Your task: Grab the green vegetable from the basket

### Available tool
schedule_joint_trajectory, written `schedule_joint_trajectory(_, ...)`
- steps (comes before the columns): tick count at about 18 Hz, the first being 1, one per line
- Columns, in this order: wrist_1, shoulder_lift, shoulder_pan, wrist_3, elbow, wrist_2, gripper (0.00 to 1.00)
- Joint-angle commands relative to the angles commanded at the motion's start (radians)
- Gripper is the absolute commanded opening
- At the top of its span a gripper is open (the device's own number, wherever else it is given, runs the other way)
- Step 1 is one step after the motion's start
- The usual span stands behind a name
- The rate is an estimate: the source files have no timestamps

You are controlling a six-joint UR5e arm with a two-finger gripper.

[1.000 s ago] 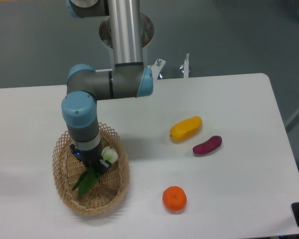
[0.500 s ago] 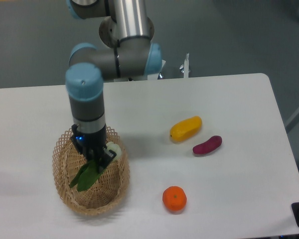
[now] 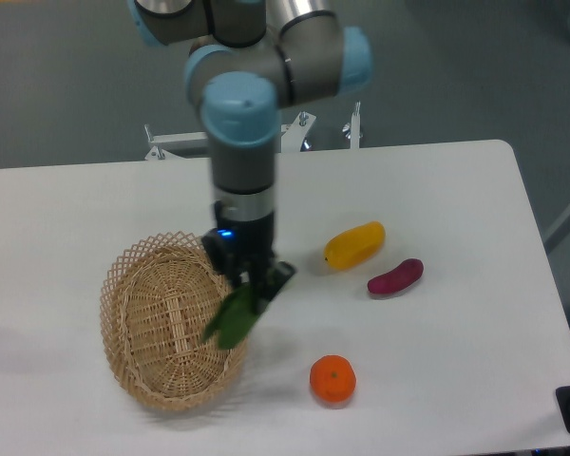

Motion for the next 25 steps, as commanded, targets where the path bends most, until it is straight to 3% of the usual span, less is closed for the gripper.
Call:
schedule_joint_trajectory(5, -0.034, 0.000, 0.160, 0.227, 0.000, 0.002, 0.42)
schedule_joint_trajectory(9, -0.038, -0.017, 0.230, 0.335, 0.008, 0.002, 0.42)
schedule_joint_trajectory(25, -0.038, -0.043, 0.238, 0.375, 0.014, 0.009, 0.42)
